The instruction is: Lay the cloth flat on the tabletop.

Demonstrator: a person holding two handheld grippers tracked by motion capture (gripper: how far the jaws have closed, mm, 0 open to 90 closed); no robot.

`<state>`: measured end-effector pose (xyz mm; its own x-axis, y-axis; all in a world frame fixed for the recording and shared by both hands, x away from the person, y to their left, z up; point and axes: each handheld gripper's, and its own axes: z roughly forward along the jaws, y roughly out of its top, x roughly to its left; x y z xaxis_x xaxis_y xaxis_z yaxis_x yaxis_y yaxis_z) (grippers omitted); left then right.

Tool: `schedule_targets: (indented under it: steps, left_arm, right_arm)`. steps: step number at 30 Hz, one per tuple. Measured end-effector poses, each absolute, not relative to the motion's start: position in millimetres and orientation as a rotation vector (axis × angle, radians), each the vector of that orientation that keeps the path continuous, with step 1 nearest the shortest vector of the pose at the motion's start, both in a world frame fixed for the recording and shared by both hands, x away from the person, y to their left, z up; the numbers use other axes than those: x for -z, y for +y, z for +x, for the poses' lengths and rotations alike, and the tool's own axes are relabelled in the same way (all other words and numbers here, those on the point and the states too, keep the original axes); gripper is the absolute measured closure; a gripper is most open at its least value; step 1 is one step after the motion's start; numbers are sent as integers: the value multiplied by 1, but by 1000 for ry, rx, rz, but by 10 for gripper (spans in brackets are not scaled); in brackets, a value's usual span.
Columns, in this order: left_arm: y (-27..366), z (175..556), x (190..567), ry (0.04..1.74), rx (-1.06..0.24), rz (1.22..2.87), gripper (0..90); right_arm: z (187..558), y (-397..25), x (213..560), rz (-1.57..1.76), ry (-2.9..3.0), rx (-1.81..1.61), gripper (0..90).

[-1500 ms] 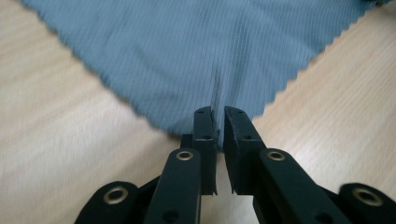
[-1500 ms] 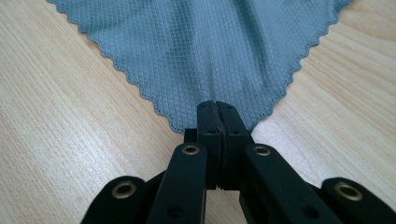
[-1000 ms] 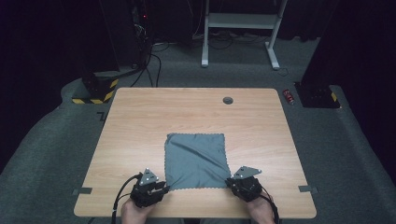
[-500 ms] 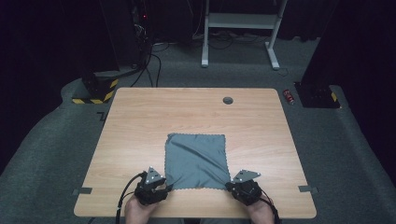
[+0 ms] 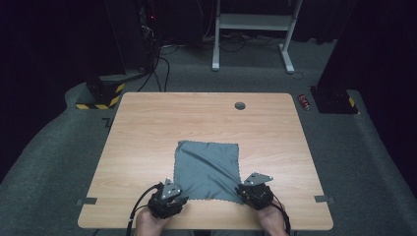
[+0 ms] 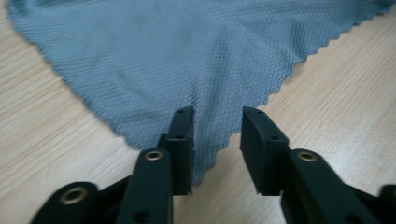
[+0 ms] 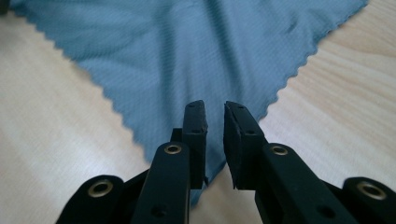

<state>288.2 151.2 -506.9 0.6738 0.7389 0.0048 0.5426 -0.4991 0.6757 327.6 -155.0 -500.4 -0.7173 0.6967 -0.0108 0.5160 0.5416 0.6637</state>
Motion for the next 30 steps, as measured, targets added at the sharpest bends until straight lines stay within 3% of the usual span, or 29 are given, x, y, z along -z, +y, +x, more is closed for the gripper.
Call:
schedule_targets:
  steps: [7,18,24,30]
  left_arm:
    - [155,293,511,968,-390,2254,886]
    - [172,281,508,980,-298,2268,891]
    - [180,296,507,1065,-324,2193,570]
    - [176,337,500,1125,-349,2107,498]
  right_arm:
    - [337,-151,507,1042,2516,-934,784]
    - [333,-150,507,994,2580,-889,761]
    - [350,-145,496,985,2527,-896,787]
    - [385,-130,496,1086,2451,-921,790]
